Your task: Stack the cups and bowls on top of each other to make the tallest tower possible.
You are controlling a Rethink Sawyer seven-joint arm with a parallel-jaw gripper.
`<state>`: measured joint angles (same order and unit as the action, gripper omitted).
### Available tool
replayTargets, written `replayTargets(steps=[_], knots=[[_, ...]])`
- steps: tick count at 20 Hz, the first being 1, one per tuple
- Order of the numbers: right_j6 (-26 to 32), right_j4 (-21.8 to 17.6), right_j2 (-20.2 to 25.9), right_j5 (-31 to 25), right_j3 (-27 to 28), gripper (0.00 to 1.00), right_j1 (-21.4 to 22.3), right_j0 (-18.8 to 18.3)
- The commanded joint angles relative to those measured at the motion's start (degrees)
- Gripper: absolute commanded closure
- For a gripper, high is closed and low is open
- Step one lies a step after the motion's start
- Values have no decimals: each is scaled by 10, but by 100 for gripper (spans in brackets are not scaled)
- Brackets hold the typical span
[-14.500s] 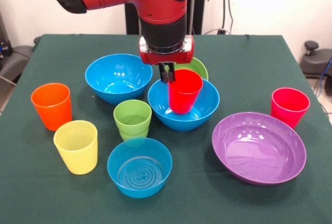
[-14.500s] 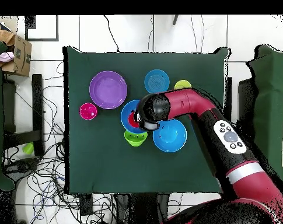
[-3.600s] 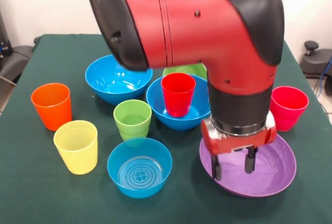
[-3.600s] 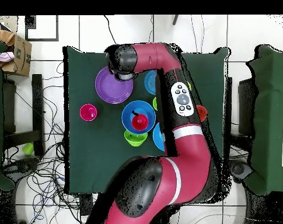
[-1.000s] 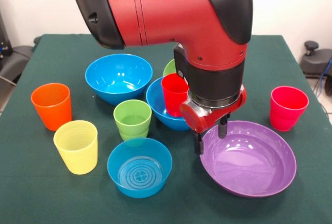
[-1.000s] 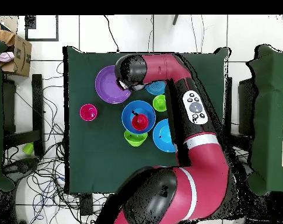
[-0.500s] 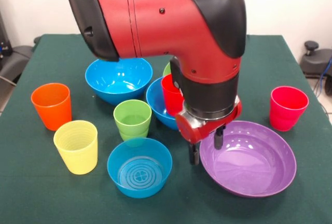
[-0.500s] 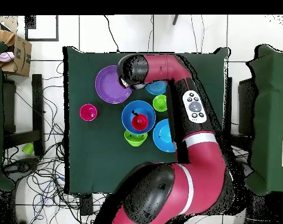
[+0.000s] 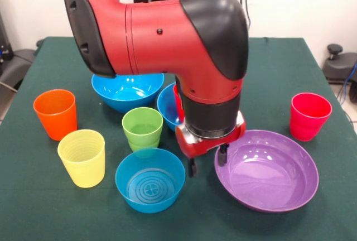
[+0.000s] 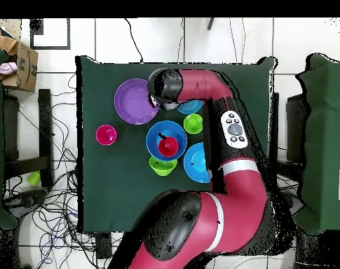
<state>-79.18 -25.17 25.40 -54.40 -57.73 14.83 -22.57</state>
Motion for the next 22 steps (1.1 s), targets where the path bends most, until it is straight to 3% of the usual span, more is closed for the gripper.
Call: replayTargets(steps=[1,10,17,22], knots=[[-179,21,-59,6,2,0,-18,21],[-200,35,-65,-10,3,0,-23,24],[-135,38,-30,12,-25,0,-5,20],[-117,42,-17,-4,2,0,-20,24]])
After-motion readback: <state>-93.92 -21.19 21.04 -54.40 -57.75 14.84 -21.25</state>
